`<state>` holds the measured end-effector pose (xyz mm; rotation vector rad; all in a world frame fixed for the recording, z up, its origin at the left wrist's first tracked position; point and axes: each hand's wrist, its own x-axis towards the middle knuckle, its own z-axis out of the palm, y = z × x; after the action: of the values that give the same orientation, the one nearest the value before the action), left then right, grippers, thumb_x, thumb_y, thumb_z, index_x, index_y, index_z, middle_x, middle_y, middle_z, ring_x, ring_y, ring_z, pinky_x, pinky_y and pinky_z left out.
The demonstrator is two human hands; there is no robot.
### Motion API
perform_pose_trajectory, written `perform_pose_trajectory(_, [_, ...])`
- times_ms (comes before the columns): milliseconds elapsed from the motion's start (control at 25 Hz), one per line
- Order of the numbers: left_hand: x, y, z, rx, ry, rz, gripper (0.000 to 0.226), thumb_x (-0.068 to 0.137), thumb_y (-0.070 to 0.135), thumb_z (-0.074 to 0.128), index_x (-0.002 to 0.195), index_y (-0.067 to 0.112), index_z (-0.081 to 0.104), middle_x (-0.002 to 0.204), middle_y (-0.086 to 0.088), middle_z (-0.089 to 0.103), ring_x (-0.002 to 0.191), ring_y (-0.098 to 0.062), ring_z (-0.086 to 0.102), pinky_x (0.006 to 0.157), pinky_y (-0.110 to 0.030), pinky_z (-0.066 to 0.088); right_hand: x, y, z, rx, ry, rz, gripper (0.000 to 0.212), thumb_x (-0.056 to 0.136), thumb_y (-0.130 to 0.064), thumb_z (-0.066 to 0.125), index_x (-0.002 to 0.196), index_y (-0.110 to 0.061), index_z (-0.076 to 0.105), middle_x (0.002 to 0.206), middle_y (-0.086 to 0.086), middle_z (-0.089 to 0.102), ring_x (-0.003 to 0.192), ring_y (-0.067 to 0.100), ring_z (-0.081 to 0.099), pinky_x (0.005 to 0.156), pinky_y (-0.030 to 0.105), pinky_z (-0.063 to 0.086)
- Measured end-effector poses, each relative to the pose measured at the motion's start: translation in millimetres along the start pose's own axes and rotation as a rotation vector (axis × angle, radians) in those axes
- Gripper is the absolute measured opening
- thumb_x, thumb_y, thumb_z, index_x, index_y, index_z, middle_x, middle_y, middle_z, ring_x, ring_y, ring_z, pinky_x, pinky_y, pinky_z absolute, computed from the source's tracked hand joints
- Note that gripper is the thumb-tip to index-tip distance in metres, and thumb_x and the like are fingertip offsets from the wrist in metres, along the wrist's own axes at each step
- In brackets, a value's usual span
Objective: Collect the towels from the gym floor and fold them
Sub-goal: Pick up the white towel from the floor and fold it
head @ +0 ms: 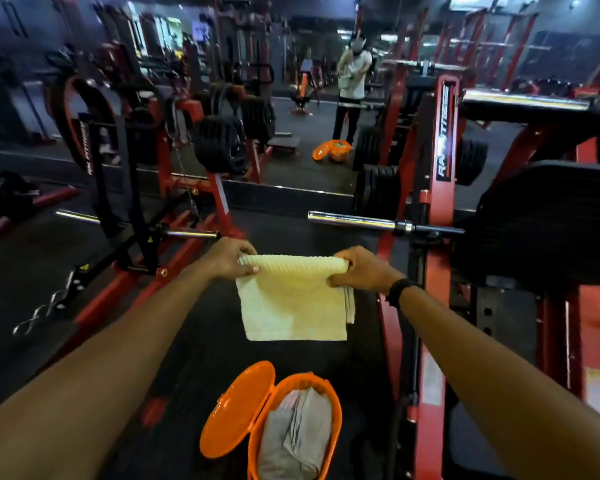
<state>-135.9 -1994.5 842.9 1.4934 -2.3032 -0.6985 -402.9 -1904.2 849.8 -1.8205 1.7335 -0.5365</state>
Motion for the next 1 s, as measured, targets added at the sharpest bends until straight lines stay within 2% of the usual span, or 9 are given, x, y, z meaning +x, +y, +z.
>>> perform_pose_trajectory(120, [35,-37,16,-0.034,-0.05,-0.068,0.037,0.082,0.027,0.073,0.113,0.01,0.065,0.114,-0.009,0.064,0.11,-0.023,0.059,0.091,-0.031,0.044,32,15,25,-0.072,0.008,0.054,0.024,0.082,-0.019,0.072,0.102,-0.01,0.064,0.102,0.008,0.065,0.093,0.022,0.063,0.079,0.03,0.05])
perform_pose_trajectory(200, [59,-66,34,-0.032,-0.109,-0.072,0.034,0.083,0.029,0.072,0.112,0.011,0.065,0.11,-0.007,0.065,0.106,-0.022,0.06,0.089,-0.029,0.044,56,35,47,-0.184,0.01,0.13,0.03,0.082,-0.022,0.071,0.106,-0.006,0.063,0.106,0.013,0.065,0.097,0.028,0.062,0.076,0.028,0.045])
perform_pose_trajectory(280, [81,-97,57,-0.03,-0.156,-0.093,0.034,0.084,0.029,0.071,0.112,0.013,0.063,0.101,-0.003,0.063,0.103,-0.023,0.061,0.086,-0.029,0.043,75,59,70,-0.224,0.025,0.256,0.038,0.082,-0.022,0.07,0.115,-0.006,0.06,0.113,0.016,0.063,0.103,0.033,0.06,0.08,0.032,0.048])
perform_pose_trajectory(360, [95,-130,85,-0.041,-0.191,-0.139,0.037,0.084,0.029,0.07,0.116,0.013,0.06,0.1,-0.001,0.059,0.103,-0.023,0.059,0.085,-0.031,0.043,83,85,93,-0.232,0.054,0.36,0.037,0.081,-0.018,0.069,0.115,-0.005,0.06,0.115,0.018,0.062,0.105,0.035,0.059,0.081,0.033,0.049])
perform_pose_trajectory(520, [107,-202,177,-0.063,-0.322,-0.264,0.038,0.084,0.028,0.071,0.117,0.014,0.059,0.105,-0.006,0.06,0.105,-0.023,0.059,0.091,-0.034,0.045,89,162,164,-0.205,0.068,0.604,0.035,0.081,-0.016,0.069,0.111,-0.001,0.061,0.112,0.02,0.063,0.105,0.037,0.057,0.077,0.032,0.044])
perform_pose_trajectory(720, [94,-275,299,-0.076,-0.472,-0.324,0.034,0.085,0.025,0.069,0.115,0.013,0.061,0.103,-0.009,0.062,0.099,-0.023,0.06,0.084,-0.03,0.045,90,264,274,-0.132,-0.026,0.806,0.04,0.078,-0.021,0.071,0.112,-0.003,0.059,0.115,0.021,0.06,0.103,0.036,0.058,0.071,0.03,0.041])
perform_pose_trajectory(880, [83,-330,390,-0.056,-0.553,-0.389,0.031,0.083,0.025,0.07,0.111,0.012,0.062,0.107,-0.012,0.065,0.1,-0.028,0.062,0.087,-0.033,0.049,92,319,378,-0.133,-0.208,0.76,0.054,0.079,-0.02,0.073,0.127,-0.004,0.054,0.128,0.02,0.056,0.117,0.036,0.053,0.089,0.035,0.044])
perform_pose_trajectory(960, [83,-349,437,-0.126,-0.559,-0.402,0.033,0.085,0.024,0.068,0.113,0.01,0.061,0.112,-0.015,0.064,0.104,-0.029,0.061,0.089,-0.033,0.047,96,345,423,-0.028,-0.327,0.678,0.051,0.079,-0.016,0.074,0.124,-0.002,0.056,0.125,0.018,0.058,0.118,0.036,0.053,0.092,0.035,0.042])
perform_pose_trajectory(1000, [68,-351,467,-0.134,-0.561,-0.52,0.037,0.088,0.023,0.064,0.12,0.006,0.058,0.119,-0.017,0.061,0.113,-0.031,0.057,0.093,-0.034,0.043,98,359,441,0.063,-0.377,0.662,0.047,0.078,-0.015,0.075,0.121,-0.002,0.058,0.122,0.017,0.06,0.116,0.035,0.055,0.092,0.037,0.044])
